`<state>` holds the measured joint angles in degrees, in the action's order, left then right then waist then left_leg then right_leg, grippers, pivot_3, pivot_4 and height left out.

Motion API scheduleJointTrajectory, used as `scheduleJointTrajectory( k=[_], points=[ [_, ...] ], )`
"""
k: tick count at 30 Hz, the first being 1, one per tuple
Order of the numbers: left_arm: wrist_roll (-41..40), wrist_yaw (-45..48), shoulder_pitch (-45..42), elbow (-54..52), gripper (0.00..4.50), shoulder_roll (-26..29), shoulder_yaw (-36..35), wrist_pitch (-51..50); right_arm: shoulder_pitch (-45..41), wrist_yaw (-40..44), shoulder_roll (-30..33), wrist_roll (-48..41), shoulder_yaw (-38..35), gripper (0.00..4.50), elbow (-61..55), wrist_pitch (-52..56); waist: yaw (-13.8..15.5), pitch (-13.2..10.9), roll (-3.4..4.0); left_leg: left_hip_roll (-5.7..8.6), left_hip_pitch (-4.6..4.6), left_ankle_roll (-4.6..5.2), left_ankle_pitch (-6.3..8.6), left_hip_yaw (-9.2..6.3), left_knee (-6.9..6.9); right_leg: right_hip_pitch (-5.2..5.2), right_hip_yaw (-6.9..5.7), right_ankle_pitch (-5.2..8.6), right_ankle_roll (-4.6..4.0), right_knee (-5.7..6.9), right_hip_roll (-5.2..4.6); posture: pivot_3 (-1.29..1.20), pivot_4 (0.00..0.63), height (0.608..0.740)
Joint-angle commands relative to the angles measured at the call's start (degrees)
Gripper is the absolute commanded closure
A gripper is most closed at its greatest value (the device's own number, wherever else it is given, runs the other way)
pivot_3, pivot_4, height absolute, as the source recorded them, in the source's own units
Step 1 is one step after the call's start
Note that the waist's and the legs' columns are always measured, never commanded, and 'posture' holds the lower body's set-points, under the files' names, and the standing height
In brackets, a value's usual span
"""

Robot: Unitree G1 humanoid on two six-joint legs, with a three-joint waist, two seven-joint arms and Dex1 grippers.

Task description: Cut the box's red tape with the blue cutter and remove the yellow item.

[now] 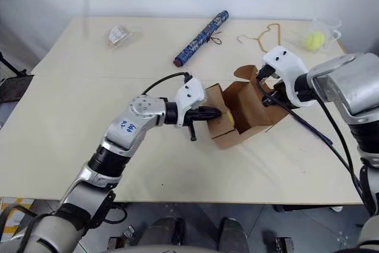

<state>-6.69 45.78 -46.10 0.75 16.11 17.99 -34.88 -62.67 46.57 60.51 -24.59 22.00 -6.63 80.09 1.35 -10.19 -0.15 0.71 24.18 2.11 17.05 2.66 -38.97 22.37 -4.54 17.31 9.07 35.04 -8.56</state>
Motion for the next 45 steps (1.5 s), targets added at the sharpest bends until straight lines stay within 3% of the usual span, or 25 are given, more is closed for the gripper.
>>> scheduleJointTrajectory(
  k=[1,22,24,30,38,41,45],
  points=[
    [0.78,-0.06,3.56,-0.27,4.50,3.00,0.69,-4.69,0.64,2.46,0.16,-0.30,0.91,4.46,-2.31,-0.34,-0.03,0.00,0.00,0.01,0.00,0.00,0.00,0.00,-0.01,-0.01,0.01,0.00,0.00,-0.01,0.00,0.00,0.150,0.740],
    [-2.71,-2.30,6.94,-7.36,4.50,5.63,-4.96,-10.59,5.37,0.82,-4.37,1.76,-1.46,4.46,-5.55,0.20,0.07,-0.02,-0.04,0.06,0.14,0.01,0.00,0.04,0.04,0.18,0.06,-0.03,0.05,0.04,-0.02,0.00,0.150,0.740],
    [-3.07,-2.14,7.13,-8.01,4.13,6.02,-5.08,-11.10,6.08,0.14,-4.75,1.64,-2.70,4.50,-5.75,0.88,0.03,-0.02,-0.04,0.06,0.14,0.01,0.00,0.07,0.02,0.18,0.07,-0.03,0.06,0.04,-0.02,0.00,0.150,0.740],
    [-4.06,-0.30,8.13,-10.24,2.55,10.62,-6.95,-10.70,10.84,-0.64,-4.49,0.76,-10.95,2.88,-3.98,-0.31,0.02,-0.02,-0.04,0.05,0.14,0.01,-0.01,0.08,0.00,0.17,0.07,-0.03,0.06,0.05,-0.02,0.00,0.150,0.740],
    [-6.98,9.47,18.51,-10.01,0.12,24.31,-14.15,1.19,24.20,7.56,-4.46,-2.22,-30.67,0.16,-0.64,-27.74,-0.04,-0.02,-0.04,0.05,0.09,0.01,0.00,0.16,0.07,0.16,0.07,-0.03,0.06,0.00,0.01,0.00,0.150,0.740],
    [-9.16,13.20,26.00,-9.44,0.05,28.38,-20.45,9.02,30.63,13.87,-4.96,-5.29,-37.65,0.08,-1.24,-37.25,-0.10,-0.02,-0.04,0.01,0.03,0.01,0.00,0.21,0.13,0.15,0.07,-0.04,0.07,-0.02,0.01,0.00,0.150,0.740],
    [-12.89,12.96,34.25,-8.84,0.05,28.50,-30.05,13.90,35.15,19.11,-7.54,-7.45,-43.65,0.08,0.78,-49.41,-0.10,-0.03,-0.03,-0.08,-0.02,0.02,0.00,0.26,0.08,0.06,0.06,-0.04,0.07,-0.04,0.02,0.00,0.150,0.740]
  ],
)
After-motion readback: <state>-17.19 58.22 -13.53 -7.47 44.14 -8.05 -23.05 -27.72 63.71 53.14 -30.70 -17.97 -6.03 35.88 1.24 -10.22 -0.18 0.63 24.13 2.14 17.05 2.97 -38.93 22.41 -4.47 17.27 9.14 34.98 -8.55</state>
